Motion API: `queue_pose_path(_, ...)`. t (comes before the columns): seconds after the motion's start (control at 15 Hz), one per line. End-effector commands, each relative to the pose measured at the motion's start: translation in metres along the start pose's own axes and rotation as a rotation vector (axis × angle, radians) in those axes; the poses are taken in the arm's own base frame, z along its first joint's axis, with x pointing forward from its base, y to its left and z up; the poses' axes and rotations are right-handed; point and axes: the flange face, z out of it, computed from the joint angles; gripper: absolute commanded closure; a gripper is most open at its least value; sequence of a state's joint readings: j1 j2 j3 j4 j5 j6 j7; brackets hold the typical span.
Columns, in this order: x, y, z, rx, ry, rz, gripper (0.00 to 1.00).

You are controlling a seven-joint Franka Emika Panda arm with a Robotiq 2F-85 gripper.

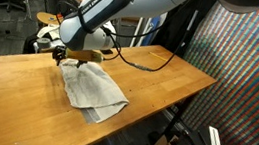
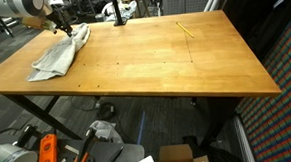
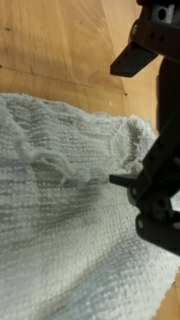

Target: Fold the towel in half

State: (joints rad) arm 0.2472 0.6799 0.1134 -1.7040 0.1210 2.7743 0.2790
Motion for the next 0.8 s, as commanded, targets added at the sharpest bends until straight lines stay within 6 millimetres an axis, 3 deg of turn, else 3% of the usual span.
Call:
queue_pose_path(0.0,0.013,-0.004,0.006,0.024,0.091,0.03,0.0)
queue_pose_path(0.4,0.021,0.001,0.023,0.02,0.151,0.052,0.0)
queue_pose_path(0.73,0.027,-0.004,0.024,0.024,0.17,0.059,0.0)
